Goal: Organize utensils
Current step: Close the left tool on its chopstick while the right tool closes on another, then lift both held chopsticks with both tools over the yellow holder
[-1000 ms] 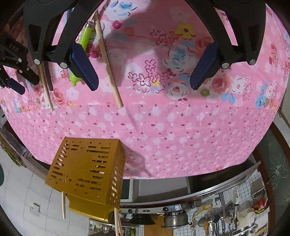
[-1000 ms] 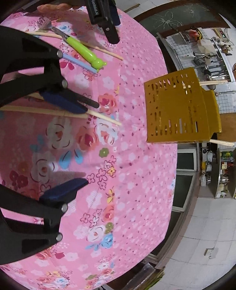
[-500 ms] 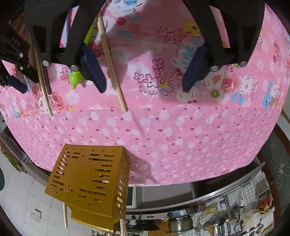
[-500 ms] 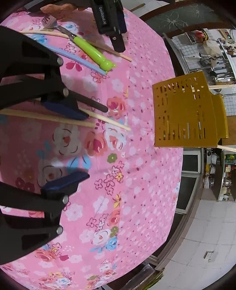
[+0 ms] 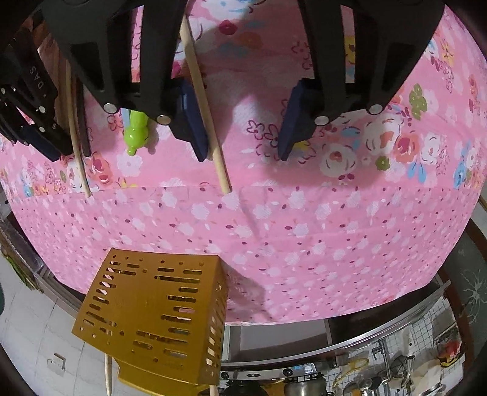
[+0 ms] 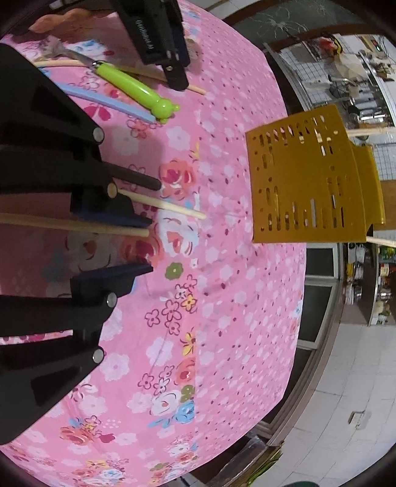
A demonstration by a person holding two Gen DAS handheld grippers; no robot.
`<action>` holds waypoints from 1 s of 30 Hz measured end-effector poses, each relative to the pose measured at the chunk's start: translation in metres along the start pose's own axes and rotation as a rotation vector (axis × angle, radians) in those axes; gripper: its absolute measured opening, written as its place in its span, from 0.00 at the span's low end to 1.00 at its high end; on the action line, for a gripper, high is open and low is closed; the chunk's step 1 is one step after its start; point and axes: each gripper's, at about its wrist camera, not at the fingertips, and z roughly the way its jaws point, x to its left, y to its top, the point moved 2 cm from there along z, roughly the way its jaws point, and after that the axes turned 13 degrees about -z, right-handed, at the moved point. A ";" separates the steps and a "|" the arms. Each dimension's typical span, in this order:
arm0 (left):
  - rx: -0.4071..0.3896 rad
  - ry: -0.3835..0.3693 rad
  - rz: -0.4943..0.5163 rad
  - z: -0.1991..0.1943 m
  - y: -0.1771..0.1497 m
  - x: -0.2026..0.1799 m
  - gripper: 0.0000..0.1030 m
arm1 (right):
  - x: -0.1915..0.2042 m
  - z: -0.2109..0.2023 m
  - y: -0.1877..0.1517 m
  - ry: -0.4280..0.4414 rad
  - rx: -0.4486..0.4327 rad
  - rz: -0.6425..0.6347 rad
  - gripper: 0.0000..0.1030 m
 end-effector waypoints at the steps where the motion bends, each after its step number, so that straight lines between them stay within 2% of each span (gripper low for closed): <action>1: 0.002 0.006 -0.003 0.001 0.001 -0.001 0.44 | 0.001 0.000 0.000 -0.004 0.003 0.003 0.23; 8: 0.023 0.024 -0.002 0.004 0.005 -0.009 0.31 | 0.008 0.004 0.007 -0.019 0.019 0.001 0.07; 11: 0.035 0.029 0.016 0.005 0.007 -0.015 0.21 | 0.010 0.004 0.009 -0.015 0.023 -0.003 0.06; 13: 0.049 0.015 -0.002 0.007 0.011 -0.015 0.10 | 0.007 0.005 0.010 0.004 0.025 0.010 0.06; 23: 0.043 -0.016 -0.020 0.012 0.021 -0.015 0.07 | -0.020 0.016 0.022 0.112 0.035 0.105 0.06; 30: 0.008 -0.035 -0.050 0.003 0.025 -0.008 0.05 | -0.032 0.004 0.033 0.116 -0.019 0.125 0.06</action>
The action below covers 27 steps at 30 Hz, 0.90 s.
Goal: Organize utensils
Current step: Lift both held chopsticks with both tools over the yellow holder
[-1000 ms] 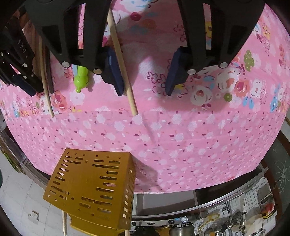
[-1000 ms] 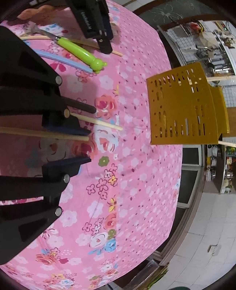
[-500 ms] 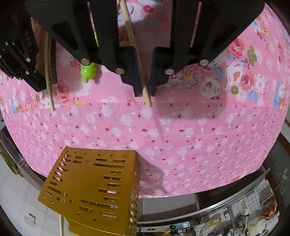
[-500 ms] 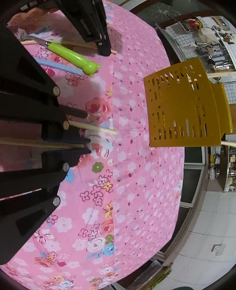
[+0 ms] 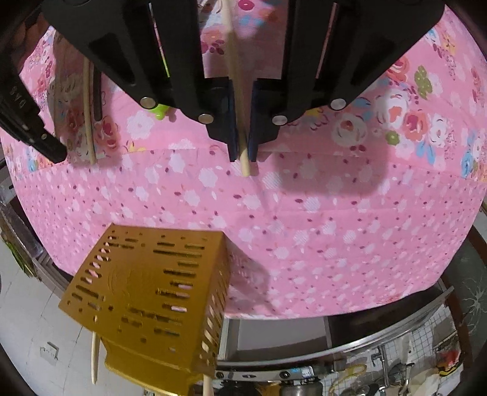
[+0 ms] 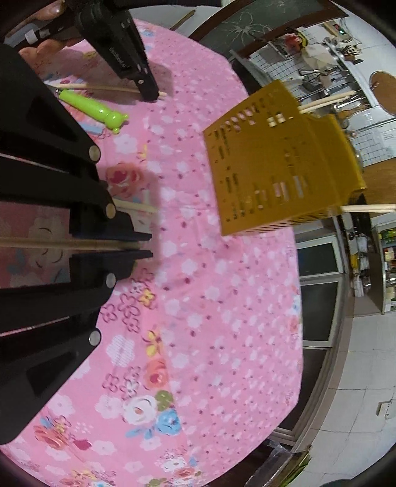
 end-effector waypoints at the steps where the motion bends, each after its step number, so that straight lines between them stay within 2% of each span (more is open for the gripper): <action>1: -0.009 -0.004 0.001 -0.003 0.001 0.000 0.05 | -0.001 -0.004 0.003 -0.002 -0.018 0.002 0.06; 9: -0.143 -0.032 0.007 -0.037 0.013 0.003 0.04 | -0.006 -0.029 0.019 0.019 -0.150 -0.011 0.06; 18: -0.300 -0.111 -0.019 -0.077 0.038 0.012 0.04 | -0.010 -0.058 0.041 0.015 -0.303 -0.019 0.06; 27: -0.419 -0.175 -0.029 -0.104 0.054 0.012 0.04 | -0.005 -0.087 0.067 0.000 -0.436 -0.057 0.06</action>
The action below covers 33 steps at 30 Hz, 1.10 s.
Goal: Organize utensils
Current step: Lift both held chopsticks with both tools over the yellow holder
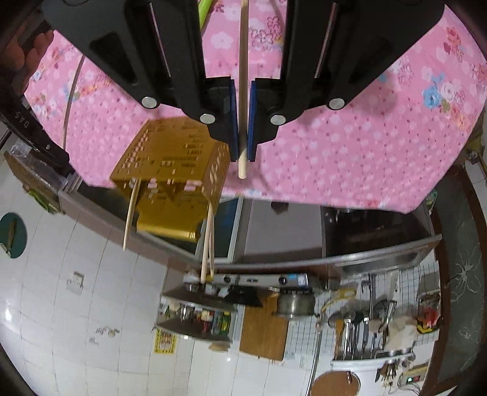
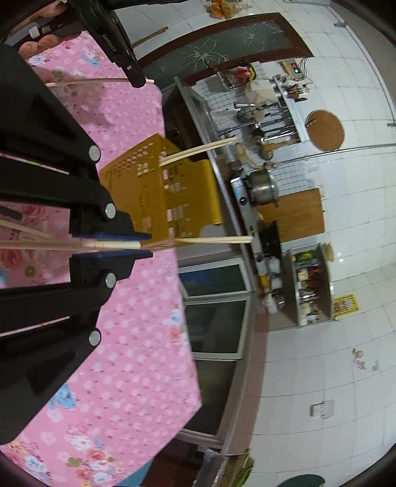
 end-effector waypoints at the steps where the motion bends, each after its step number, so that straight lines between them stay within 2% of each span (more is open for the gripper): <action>1: -0.016 -0.009 0.000 -0.002 0.004 -0.002 0.04 | 0.000 -0.001 0.005 -0.003 -0.015 -0.008 0.06; 10: -0.098 -0.059 0.025 -0.016 0.039 -0.026 0.04 | -0.003 -0.005 0.046 -0.009 -0.105 -0.030 0.06; 17: -0.138 -0.088 0.042 -0.017 0.075 -0.051 0.04 | -0.002 -0.012 0.095 -0.020 -0.185 -0.070 0.06; 24: -0.228 -0.149 0.063 -0.018 0.116 -0.088 0.04 | -0.001 -0.017 0.154 -0.038 -0.279 -0.100 0.06; 29: -0.279 -0.187 0.061 -0.006 0.134 -0.110 0.04 | -0.004 -0.005 0.183 -0.046 -0.342 -0.087 0.06; 33: -0.317 -0.189 0.071 0.014 0.146 -0.124 0.04 | -0.005 0.011 0.197 -0.043 -0.380 -0.081 0.06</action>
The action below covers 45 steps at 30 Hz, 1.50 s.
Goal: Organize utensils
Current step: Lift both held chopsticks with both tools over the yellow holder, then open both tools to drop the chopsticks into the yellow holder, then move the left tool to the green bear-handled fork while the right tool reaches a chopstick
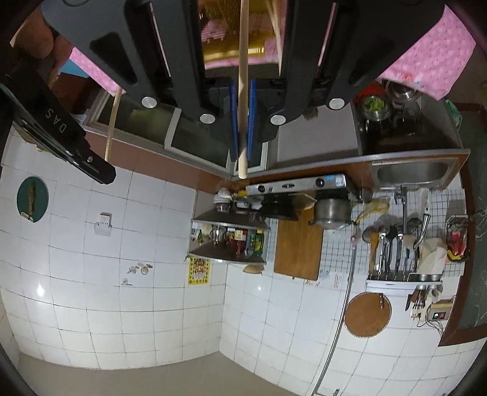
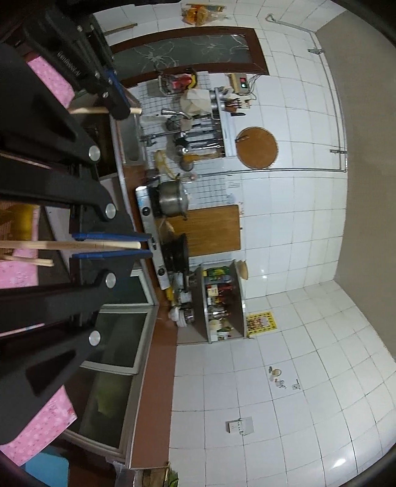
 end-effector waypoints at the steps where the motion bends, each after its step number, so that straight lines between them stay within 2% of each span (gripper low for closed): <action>1: -0.009 -0.001 -0.004 0.008 0.001 -0.001 0.04 | -0.001 0.007 0.001 -0.004 -0.013 0.001 0.06; 5: -0.043 0.004 -0.002 0.039 -0.006 -0.001 0.04 | -0.002 0.031 -0.007 -0.006 -0.024 0.016 0.05; 12: 0.000 0.013 -0.025 0.072 -0.048 0.024 0.04 | 0.002 0.060 -0.060 0.013 0.011 0.013 0.06; 16: 0.048 0.038 -0.009 0.076 -0.074 0.038 0.04 | 0.009 0.066 -0.090 0.033 0.059 0.011 0.06; 20: 0.094 0.063 -0.031 0.075 -0.087 0.054 0.04 | 0.017 0.065 -0.115 0.047 0.114 -0.002 0.06; 30: 0.170 0.105 -0.033 0.058 -0.082 0.065 0.06 | 0.022 0.050 -0.134 0.062 0.203 -0.010 0.07; 32: 0.180 0.119 -0.019 0.051 -0.080 0.064 0.14 | 0.022 0.047 -0.132 0.064 0.221 -0.013 0.07; 33: 0.173 0.130 -0.018 0.045 -0.078 0.065 0.23 | 0.021 0.044 -0.131 0.064 0.229 -0.012 0.16; 34: 0.168 0.135 -0.024 0.039 -0.076 0.066 0.37 | 0.020 0.041 -0.130 0.058 0.239 -0.008 0.22; 35: 0.167 0.140 -0.031 0.034 -0.074 0.068 0.43 | 0.018 0.038 -0.129 0.053 0.244 0.001 0.40; 36: 0.166 0.145 -0.041 0.025 -0.071 0.070 0.54 | 0.016 0.032 -0.127 0.052 0.244 0.015 0.45; 39: 0.194 0.150 -0.033 0.008 -0.067 0.073 0.67 | 0.017 0.018 -0.120 0.035 0.249 -0.001 0.45; 41: 0.221 0.158 -0.011 -0.003 -0.068 0.075 0.72 | 0.014 0.007 -0.116 0.022 0.261 -0.001 0.45; 43: 0.247 0.177 0.016 -0.014 -0.071 0.080 0.85 | 0.013 -0.005 -0.115 0.012 0.282 0.012 0.45; 45: 0.263 0.190 0.023 -0.028 -0.076 0.087 0.92 | 0.013 -0.018 -0.119 0.006 0.314 0.019 0.47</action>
